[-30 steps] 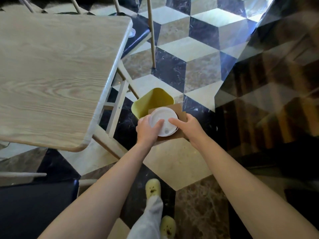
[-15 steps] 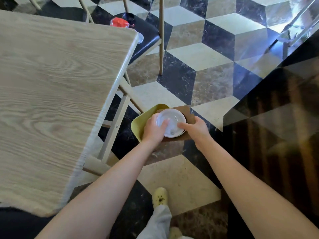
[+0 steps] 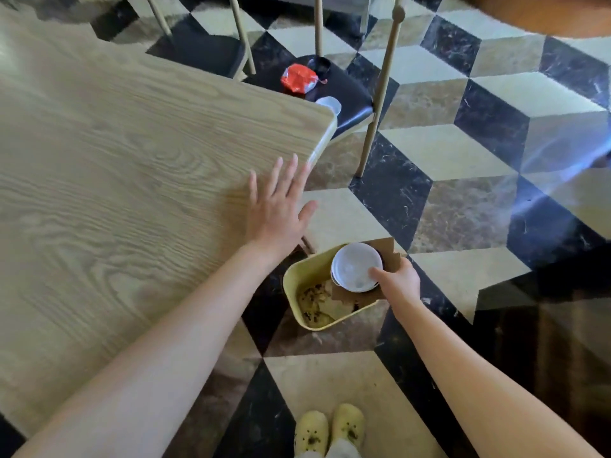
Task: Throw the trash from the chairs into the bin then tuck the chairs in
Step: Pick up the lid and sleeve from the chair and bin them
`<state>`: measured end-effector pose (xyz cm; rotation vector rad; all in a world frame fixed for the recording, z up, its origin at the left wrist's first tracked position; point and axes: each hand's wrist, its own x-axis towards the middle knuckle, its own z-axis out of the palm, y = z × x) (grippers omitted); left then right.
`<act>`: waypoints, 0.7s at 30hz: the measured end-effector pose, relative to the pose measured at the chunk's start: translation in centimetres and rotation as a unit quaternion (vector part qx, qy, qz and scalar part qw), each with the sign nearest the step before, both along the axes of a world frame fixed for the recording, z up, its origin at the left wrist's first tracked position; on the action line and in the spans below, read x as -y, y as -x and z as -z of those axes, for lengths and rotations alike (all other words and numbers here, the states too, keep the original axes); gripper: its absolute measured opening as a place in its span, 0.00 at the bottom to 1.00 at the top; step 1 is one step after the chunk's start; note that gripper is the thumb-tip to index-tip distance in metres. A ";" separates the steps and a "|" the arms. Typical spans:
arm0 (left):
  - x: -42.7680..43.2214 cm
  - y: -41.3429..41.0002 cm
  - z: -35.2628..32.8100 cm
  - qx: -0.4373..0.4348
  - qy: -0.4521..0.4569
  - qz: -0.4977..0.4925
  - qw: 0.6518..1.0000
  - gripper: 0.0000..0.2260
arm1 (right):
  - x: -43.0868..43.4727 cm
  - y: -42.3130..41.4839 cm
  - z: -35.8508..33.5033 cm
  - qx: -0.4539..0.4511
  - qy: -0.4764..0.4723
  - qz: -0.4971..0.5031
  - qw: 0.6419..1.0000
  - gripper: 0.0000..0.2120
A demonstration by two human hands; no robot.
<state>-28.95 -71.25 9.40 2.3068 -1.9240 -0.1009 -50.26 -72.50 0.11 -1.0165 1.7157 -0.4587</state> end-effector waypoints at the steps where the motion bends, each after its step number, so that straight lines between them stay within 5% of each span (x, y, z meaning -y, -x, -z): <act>1: 0.3 -0.8 -0.1 0.003 -0.036 -0.036 0.999 0.30 | 0.5 -0.6 0.4 -0.018 0.001 -0.017 1.000 0.25; 13: 0.6 -0.7 0.9 0.068 -0.054 -0.069 0.994 0.34 | 3.0 -6.2 9.4 -0.184 0.031 -0.193 0.963 0.14; 21: 0.3 -0.7 0.5 0.063 -0.047 -0.066 0.995 0.37 | 2.5 -6.4 17.0 -0.223 -0.026 -0.214 0.951 0.15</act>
